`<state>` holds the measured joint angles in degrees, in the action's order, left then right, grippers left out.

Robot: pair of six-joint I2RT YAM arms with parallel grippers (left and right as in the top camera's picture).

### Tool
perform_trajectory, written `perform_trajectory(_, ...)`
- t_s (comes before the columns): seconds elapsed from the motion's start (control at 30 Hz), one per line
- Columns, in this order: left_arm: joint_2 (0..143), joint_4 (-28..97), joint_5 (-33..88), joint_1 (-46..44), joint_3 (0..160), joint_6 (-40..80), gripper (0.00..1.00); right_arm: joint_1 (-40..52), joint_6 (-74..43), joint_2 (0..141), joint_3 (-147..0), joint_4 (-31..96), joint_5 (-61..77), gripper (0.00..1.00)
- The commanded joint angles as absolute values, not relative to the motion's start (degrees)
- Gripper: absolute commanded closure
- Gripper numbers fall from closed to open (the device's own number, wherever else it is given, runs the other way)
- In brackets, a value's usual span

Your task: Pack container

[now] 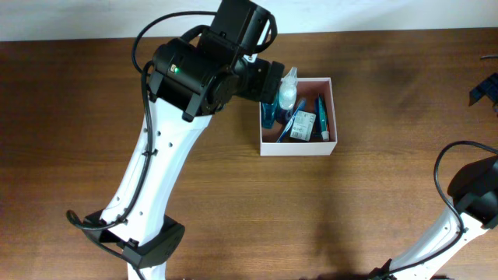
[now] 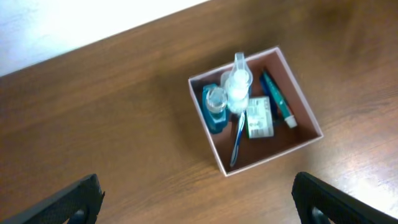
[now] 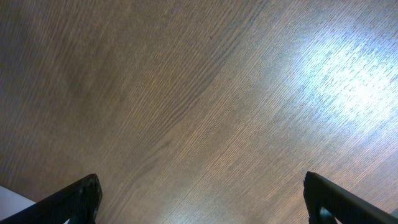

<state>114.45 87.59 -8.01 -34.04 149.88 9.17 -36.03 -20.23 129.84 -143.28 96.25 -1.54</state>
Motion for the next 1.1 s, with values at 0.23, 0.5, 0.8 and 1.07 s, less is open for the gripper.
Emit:
perform_trajectory(0.23,114.67,94.28,-8.84,-33.76,150.1,8.86,0.0,-36.07,-19.73,130.34,-143.02,96.25,-2.39,0.01)
perform_trajectory(0.5,114.69,94.78,-8.88,-33.56,150.08,8.84,0.01,-36.07,-19.75,130.34,-143.02,96.25,-2.39,0.01)
perform_trajectory(0.8,113.3,77.69,-9.74,-33.58,144.94,2.55,0.0,-36.07,-19.75,130.34,-143.02,96.25,-2.39,0.01)
perform_trajectory(1.07,105.34,59.94,-7.05,-32.27,123.55,-4.23,0.01,-36.07,-19.75,130.34,-143.02,96.25,-2.39,0.01)
